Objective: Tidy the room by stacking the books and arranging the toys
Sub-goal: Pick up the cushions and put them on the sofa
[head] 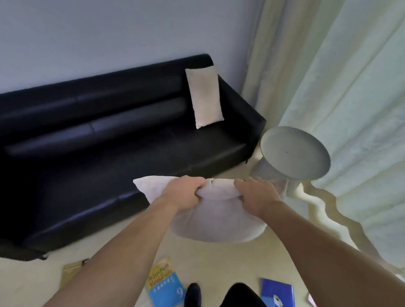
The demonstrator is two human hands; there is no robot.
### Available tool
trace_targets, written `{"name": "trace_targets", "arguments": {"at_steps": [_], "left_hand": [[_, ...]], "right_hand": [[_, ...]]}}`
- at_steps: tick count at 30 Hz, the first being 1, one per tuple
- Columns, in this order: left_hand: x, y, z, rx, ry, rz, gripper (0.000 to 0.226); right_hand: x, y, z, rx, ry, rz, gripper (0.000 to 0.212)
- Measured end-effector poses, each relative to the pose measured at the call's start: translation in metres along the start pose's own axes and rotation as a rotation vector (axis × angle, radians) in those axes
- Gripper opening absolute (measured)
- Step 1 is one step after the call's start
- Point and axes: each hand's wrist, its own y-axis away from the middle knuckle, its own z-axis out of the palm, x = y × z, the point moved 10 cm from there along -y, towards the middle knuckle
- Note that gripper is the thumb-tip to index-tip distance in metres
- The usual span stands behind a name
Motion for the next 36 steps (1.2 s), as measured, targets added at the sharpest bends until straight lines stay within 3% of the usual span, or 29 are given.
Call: {"name": "trace_targets", "arguments": {"at_steps": [16, 25, 36], "left_hand": [[-0.13, -0.206, -0.132, 0.045, -0.109, -0.231, 0.007], [-0.159, -0.309, -0.204, 0.121, -0.174, -0.23, 0.014], [-0.19, -0.457, -0.234, 0.003, -0.23, -0.132, 0.011]], "right_hand": [[0.009, -0.314, -0.035, -0.006, -0.006, -0.219, 0.019], [0.038, -0.437, -0.074, 0.074, -0.069, -0.258, 0.026], [0.094, -0.569, -0.066, 0.052, -0.095, -0.144, 0.021]]}}
